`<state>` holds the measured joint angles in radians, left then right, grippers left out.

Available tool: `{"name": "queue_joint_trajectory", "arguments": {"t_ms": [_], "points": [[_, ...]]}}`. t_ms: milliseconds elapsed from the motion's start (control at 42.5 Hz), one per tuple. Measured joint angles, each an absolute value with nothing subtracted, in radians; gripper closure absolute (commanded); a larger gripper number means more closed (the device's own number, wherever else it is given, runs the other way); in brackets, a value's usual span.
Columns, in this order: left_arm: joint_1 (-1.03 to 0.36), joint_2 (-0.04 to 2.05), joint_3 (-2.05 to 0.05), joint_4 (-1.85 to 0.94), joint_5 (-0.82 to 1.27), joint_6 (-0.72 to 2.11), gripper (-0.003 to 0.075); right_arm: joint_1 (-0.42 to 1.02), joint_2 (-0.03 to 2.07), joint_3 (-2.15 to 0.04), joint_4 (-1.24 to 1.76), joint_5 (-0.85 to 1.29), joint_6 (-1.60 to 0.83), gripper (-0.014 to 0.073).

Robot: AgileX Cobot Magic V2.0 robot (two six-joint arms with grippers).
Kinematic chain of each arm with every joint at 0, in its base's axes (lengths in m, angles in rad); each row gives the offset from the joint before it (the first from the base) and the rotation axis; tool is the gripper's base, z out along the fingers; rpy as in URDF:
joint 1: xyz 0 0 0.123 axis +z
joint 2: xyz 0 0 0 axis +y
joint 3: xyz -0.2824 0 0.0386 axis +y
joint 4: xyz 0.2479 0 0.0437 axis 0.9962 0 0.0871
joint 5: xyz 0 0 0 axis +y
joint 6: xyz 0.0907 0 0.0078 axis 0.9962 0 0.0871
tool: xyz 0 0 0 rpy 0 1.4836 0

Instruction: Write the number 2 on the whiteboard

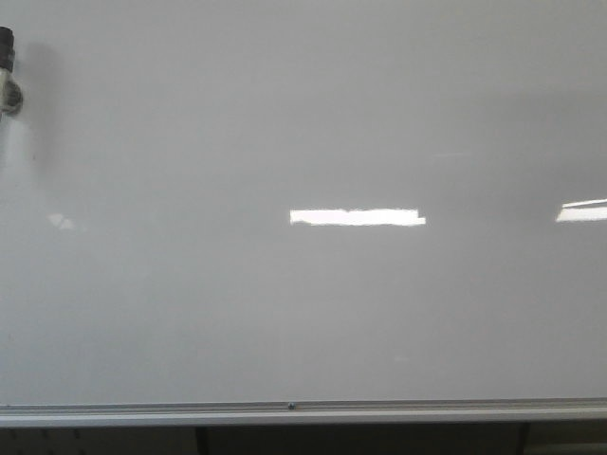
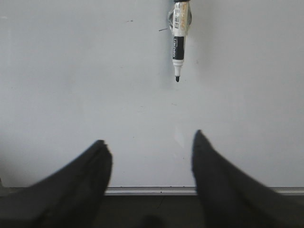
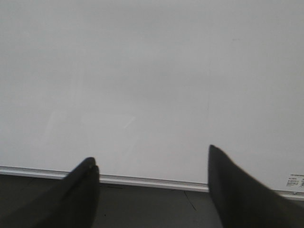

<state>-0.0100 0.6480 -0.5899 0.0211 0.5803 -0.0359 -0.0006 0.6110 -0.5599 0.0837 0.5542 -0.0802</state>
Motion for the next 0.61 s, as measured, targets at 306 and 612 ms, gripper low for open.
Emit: {"name": "queue_joint_trajectory", "arguments": {"t_ms": [306, 612], "points": [[-0.108, 0.795, -0.647, 0.008, 0.568, -0.012, 0.0102, -0.001, 0.611, -0.560, 0.082, 0.556, -0.080, -0.0019], [-0.119, 1.032, -0.732, 0.006, 0.524, -0.017, 0.0102, -0.001, 0.611, -0.560, 0.082, 0.556, -0.080, -0.0019]]}}
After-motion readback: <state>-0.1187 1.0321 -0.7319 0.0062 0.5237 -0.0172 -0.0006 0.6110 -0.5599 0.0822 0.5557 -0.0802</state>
